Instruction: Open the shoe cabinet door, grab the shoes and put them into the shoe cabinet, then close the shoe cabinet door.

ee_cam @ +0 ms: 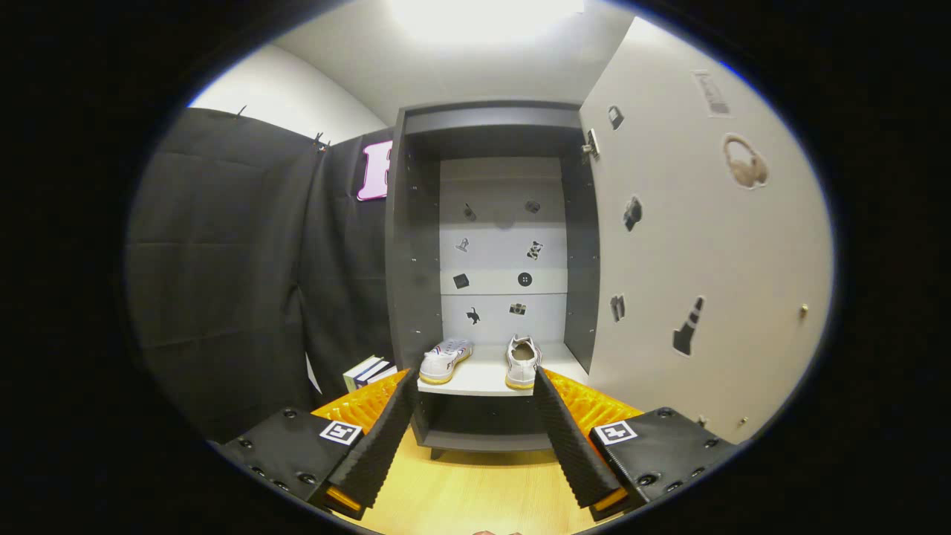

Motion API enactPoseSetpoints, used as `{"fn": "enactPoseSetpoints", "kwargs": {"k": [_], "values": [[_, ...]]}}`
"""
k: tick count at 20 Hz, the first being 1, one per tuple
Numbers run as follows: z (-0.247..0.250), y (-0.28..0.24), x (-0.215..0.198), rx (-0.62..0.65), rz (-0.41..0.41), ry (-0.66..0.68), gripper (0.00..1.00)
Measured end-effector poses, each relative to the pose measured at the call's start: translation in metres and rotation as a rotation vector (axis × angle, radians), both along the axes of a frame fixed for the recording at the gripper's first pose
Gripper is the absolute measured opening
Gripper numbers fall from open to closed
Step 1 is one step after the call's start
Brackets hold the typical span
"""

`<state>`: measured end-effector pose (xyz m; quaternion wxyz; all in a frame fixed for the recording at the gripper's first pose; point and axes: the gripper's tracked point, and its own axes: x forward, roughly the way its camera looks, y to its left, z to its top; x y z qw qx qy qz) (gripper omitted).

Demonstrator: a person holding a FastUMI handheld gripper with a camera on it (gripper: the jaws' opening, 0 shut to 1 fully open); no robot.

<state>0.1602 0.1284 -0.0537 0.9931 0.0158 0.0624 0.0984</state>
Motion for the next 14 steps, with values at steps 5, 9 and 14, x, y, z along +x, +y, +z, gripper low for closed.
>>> {"fn": "enactPoseSetpoints", "kwargs": {"k": [5,9,14], "values": [[0.003,-0.037,-0.062,-0.009,0.003,-0.021,0.98],[0.007,-0.084,-0.100,-0.012,-0.020,-0.032,0.98],[0.005,-0.158,-0.123,-0.025,-0.034,-0.047,0.97]]}}
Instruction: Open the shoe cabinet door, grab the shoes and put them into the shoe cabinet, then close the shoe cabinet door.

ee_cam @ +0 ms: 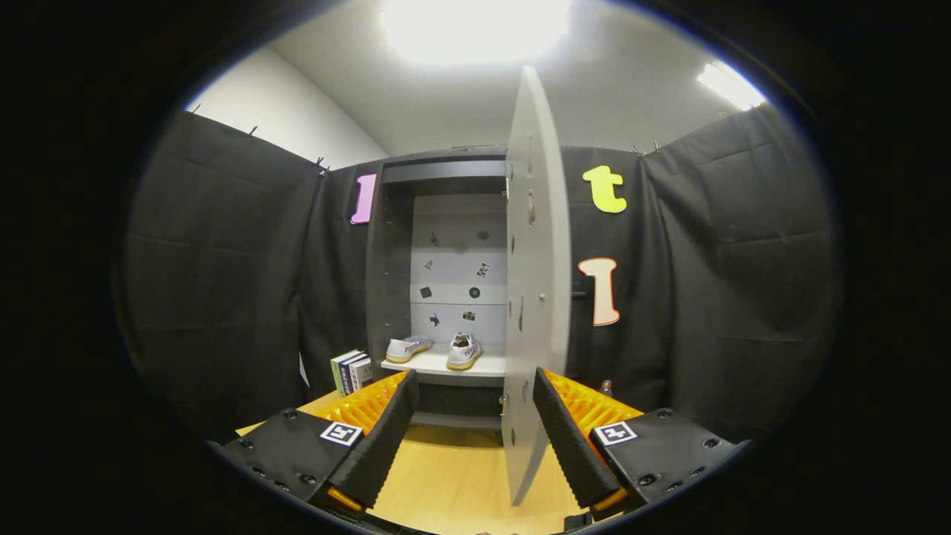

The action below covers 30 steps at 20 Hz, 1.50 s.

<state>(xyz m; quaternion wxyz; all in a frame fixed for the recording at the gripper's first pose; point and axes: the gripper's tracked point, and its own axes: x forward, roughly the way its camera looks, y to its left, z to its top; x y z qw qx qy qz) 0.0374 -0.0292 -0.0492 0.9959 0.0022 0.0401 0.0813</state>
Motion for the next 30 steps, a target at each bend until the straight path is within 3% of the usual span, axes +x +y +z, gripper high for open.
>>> {"fn": "enactPoseSetpoints", "kwargs": {"k": [5,8,13,20,23,30], "values": [[-0.009,-0.075,0.004,0.005,0.005,0.018,0.97],[-0.010,-0.095,0.017,0.055,0.014,0.034,0.97],[-0.014,-0.131,0.067,0.086,-0.005,0.045,0.97],[-0.002,-0.132,0.117,0.106,-0.045,0.035,0.96],[-0.001,-0.117,0.118,0.092,-0.035,0.035,0.96],[0.000,-0.105,0.108,0.040,-0.102,0.043,0.94]]}}
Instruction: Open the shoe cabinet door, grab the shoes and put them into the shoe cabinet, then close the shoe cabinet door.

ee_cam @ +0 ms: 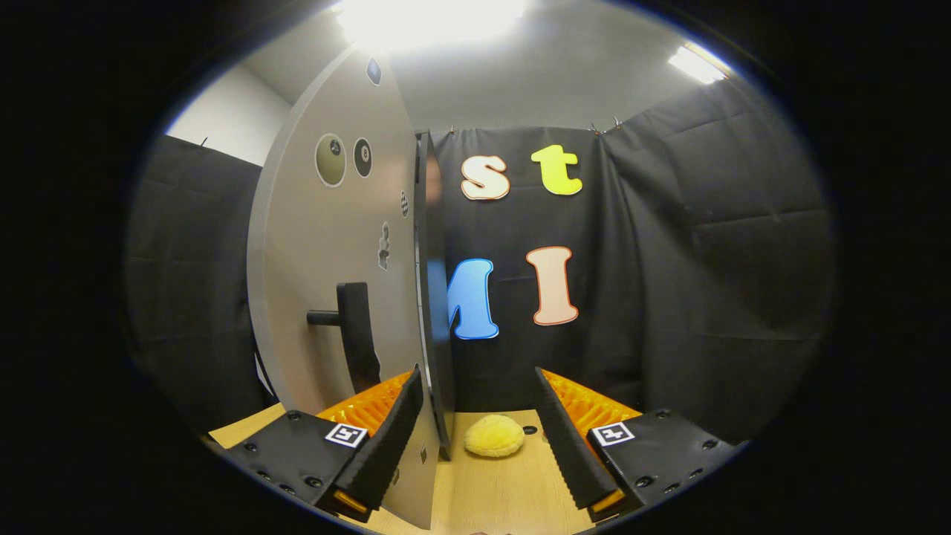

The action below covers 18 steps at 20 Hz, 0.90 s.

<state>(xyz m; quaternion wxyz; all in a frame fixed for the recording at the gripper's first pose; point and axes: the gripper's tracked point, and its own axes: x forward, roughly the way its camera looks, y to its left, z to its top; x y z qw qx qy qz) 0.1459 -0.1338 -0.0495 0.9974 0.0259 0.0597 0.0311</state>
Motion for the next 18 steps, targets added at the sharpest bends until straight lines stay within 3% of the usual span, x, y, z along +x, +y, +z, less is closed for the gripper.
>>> {"fn": "enactPoseSetpoints", "kwargs": {"k": [12,18], "values": [[0.002,0.103,-0.007,-0.022,0.016,0.008,0.95],[0.000,0.172,0.010,-0.037,0.038,0.020,0.96]]}}
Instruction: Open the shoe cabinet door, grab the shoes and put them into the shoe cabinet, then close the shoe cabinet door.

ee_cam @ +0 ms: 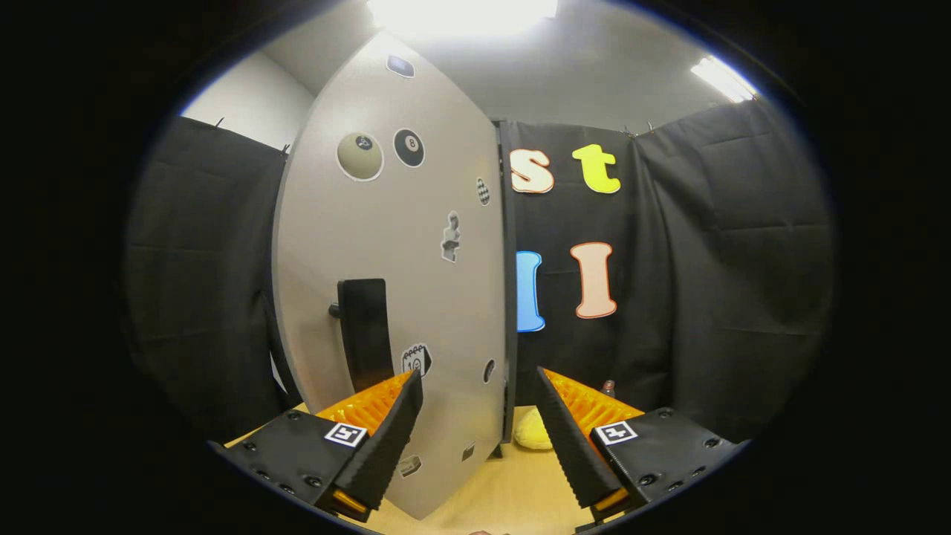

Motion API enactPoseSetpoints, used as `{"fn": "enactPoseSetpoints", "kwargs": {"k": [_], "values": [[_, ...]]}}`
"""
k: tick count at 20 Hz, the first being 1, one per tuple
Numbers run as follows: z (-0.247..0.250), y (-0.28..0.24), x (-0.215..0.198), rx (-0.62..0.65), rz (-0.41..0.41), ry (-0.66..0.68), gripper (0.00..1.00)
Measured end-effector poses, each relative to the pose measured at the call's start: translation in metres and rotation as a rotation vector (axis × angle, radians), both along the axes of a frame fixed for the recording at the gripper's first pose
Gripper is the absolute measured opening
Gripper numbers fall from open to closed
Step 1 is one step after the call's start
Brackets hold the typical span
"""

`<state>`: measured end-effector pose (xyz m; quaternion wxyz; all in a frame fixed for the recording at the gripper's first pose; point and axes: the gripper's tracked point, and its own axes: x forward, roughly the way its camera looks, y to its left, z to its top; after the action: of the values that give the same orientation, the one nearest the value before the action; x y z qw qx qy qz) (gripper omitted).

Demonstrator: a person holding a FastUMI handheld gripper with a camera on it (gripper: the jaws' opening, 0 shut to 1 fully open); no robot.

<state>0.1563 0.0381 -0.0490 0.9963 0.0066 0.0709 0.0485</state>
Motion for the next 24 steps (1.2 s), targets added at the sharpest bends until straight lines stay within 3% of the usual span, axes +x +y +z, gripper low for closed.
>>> {"fn": "enactPoseSetpoints", "kwargs": {"k": [5,11,18,24], "values": [[0.002,0.077,0.007,0.008,0.091,-0.002,0.96],[0.015,0.125,-0.005,-0.016,0.135,-0.048,0.97],[0.012,0.134,-0.003,-0.012,0.180,-0.038,0.96],[0.006,0.113,-0.002,-0.024,0.153,-0.029,0.96]]}}
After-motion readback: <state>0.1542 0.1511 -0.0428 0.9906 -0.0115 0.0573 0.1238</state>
